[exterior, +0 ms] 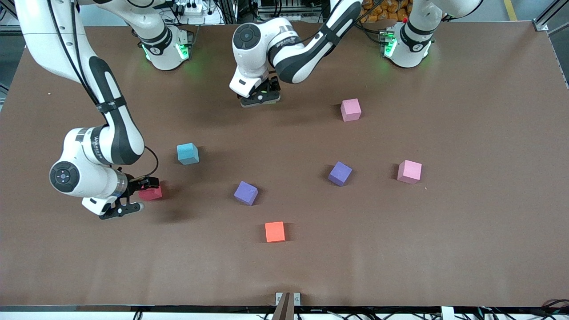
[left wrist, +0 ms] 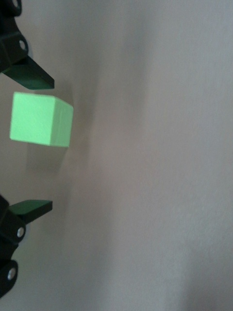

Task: Arrange blocks into number 1
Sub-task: 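Grasp the red cube with the right gripper while the left gripper grasps green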

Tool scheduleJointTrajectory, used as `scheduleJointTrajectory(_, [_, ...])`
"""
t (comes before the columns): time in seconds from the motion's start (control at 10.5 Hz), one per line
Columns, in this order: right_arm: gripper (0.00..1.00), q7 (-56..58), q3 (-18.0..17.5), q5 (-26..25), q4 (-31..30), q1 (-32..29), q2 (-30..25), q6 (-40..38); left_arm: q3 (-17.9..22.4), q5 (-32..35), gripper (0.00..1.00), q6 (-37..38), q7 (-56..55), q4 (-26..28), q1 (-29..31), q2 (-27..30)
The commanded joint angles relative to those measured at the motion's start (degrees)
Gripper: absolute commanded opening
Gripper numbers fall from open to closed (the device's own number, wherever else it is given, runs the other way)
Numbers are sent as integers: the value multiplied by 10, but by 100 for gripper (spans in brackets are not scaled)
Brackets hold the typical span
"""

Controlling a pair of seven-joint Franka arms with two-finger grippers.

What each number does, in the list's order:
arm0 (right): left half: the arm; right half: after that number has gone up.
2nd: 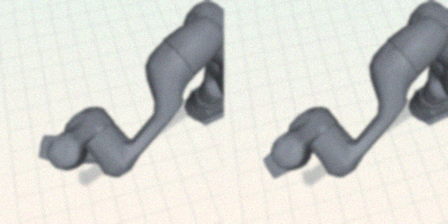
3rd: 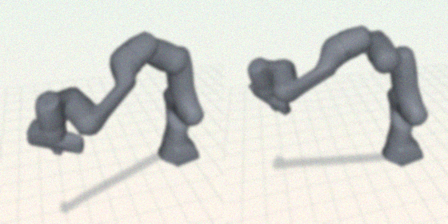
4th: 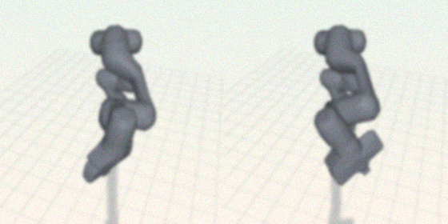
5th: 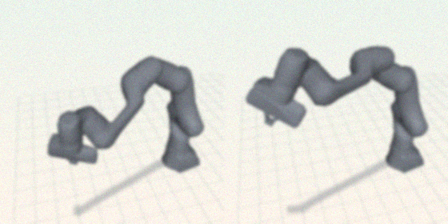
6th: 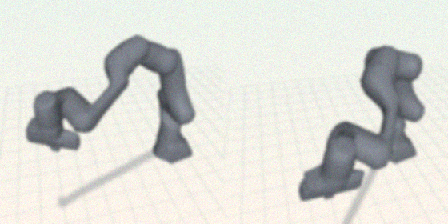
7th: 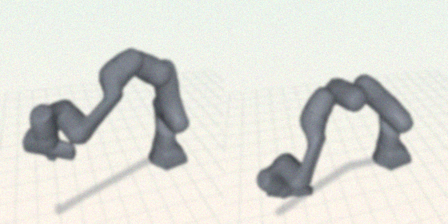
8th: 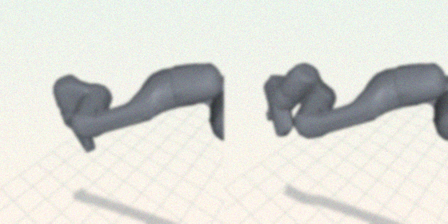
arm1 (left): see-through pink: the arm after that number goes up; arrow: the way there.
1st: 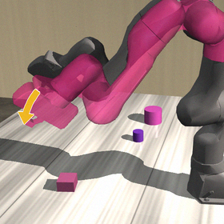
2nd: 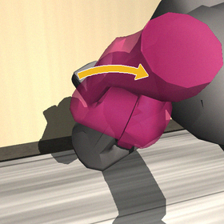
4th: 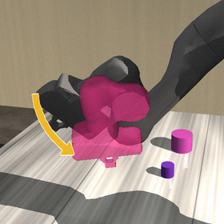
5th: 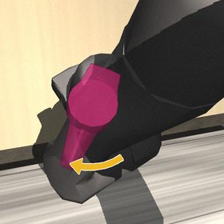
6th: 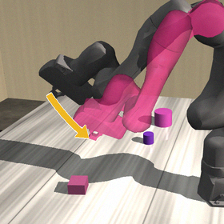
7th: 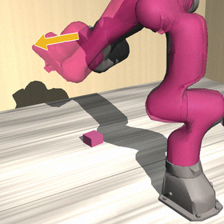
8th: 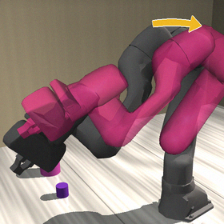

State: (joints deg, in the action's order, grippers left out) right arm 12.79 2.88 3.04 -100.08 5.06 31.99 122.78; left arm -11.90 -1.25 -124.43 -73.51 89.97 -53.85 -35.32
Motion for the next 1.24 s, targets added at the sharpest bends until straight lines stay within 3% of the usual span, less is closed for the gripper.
scheduleJointTrajectory(0.0, [100,9,-2,4,-11,-4,3,13,5,-2,100,-5,51,-8,-8,-16])
scheduleJointTrajectory(0.67, [100,27,12,0,-13,-1,18,27,4,-7,100,38,35,20,-32,-31])
scheduleJointTrajectory(1.14, [99,29,16,0,-47,5,25,78,4,-8,100,35,37,29,-42,-43])
